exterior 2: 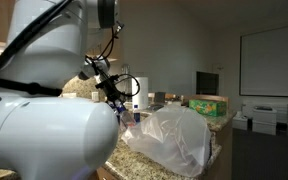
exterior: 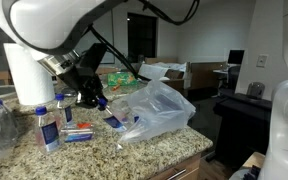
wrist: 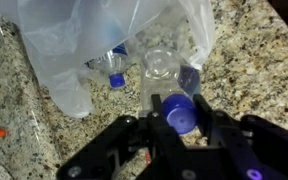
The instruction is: Put the water bottles inside the plastic bag
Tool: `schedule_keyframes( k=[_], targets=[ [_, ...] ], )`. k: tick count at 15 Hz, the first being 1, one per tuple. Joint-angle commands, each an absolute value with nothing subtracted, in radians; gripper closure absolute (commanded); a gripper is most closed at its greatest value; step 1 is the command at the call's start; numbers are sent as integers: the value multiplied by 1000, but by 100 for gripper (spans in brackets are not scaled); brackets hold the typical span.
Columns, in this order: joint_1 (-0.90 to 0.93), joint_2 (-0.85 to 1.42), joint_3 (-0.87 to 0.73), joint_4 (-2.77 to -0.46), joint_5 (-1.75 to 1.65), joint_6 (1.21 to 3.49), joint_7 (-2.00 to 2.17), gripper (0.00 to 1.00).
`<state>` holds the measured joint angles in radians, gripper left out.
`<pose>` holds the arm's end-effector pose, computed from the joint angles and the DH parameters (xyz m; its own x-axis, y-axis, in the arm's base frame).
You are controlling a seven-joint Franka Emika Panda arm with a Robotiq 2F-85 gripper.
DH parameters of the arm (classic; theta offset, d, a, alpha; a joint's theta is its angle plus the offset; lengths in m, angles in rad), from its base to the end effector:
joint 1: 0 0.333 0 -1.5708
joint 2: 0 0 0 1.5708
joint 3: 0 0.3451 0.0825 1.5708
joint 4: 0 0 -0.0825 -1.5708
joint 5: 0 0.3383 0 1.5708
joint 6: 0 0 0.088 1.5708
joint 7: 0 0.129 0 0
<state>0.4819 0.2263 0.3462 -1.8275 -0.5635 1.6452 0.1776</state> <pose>0.4168 0.3397 0.4318 0.7087 0.6324 -0.3127 0.6935 -0.5433 0.4732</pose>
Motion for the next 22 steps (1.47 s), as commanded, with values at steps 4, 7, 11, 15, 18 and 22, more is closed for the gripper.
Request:
schedule_keyframes(
  k=[4,7,11,15,18,22],
  targets=[
    [494,264,340,-1821,-704,1510,114,90],
    [501,295,344,-1827,-766,1435,90,90],
    [504,358,345,-1842,-812,1351,71,90],
    [507,430,338,-1860,-857,1292,80,90],
    [496,473,325,-1873,-867,1267,93,90],
    [492,511,302,-1883,-882,1217,90,90]
  ],
)
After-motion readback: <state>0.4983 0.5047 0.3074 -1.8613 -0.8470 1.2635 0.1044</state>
